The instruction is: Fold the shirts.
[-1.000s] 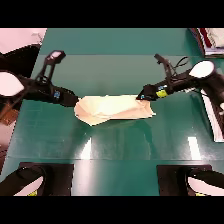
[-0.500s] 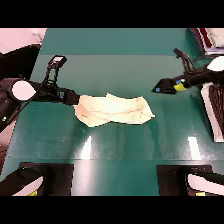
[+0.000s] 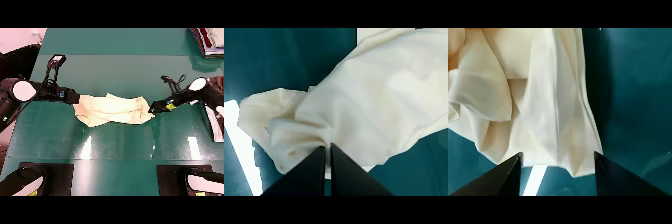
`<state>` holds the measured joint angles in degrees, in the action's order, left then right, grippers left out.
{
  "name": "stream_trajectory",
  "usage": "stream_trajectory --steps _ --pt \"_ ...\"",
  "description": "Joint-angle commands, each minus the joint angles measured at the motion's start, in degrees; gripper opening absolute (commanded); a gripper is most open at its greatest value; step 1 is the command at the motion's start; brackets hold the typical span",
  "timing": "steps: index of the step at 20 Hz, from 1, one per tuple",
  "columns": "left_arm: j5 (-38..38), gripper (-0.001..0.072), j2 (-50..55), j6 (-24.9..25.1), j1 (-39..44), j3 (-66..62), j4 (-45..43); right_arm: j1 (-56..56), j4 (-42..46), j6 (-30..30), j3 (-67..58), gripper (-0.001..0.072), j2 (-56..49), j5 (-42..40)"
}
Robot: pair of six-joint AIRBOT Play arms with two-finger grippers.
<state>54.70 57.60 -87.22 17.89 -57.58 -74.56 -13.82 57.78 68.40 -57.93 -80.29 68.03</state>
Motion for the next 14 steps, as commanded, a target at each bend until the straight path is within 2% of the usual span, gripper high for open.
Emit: stream_trajectory --steps 1,2,3,7,11,14 --pt "-0.22 0.0026 0.02 0.00 -0.02 0.02 -0.02 -4.68 0.37 -0.37 -1.25 0.0386 -3.63 -4.09" --pt "-0.22 0.0026 0.02 0.00 -0.02 0.02 -0.04 -5.29 0.39 -0.37 -2.36 0.0236 -4.63 -4.04" --pt "-0.22 0.0025 0.00 -0.02 -0.02 0.02 -0.02 -5.64 0.50 -0.37 -3.50 0.0020 -5.27 -3.98" --pt "1.25 0.0024 -3.45 -1.36 -0.02 -5.44 -1.51 -2.71 0.92 -0.31 -10.58 0.0014 0.33 -1.07" --pt "3.45 0.0024 -11.45 -1.31 -0.02 -21.73 -3.06 5.16 0.76 0.94 -23.63 0.0014 14.36 5.70" --pt "7.58 0.0024 -15.13 -1.44 -0.02 -33.79 -2.36 9.97 0.81 2.29 -32.98 0.0013 23.41 7.85"
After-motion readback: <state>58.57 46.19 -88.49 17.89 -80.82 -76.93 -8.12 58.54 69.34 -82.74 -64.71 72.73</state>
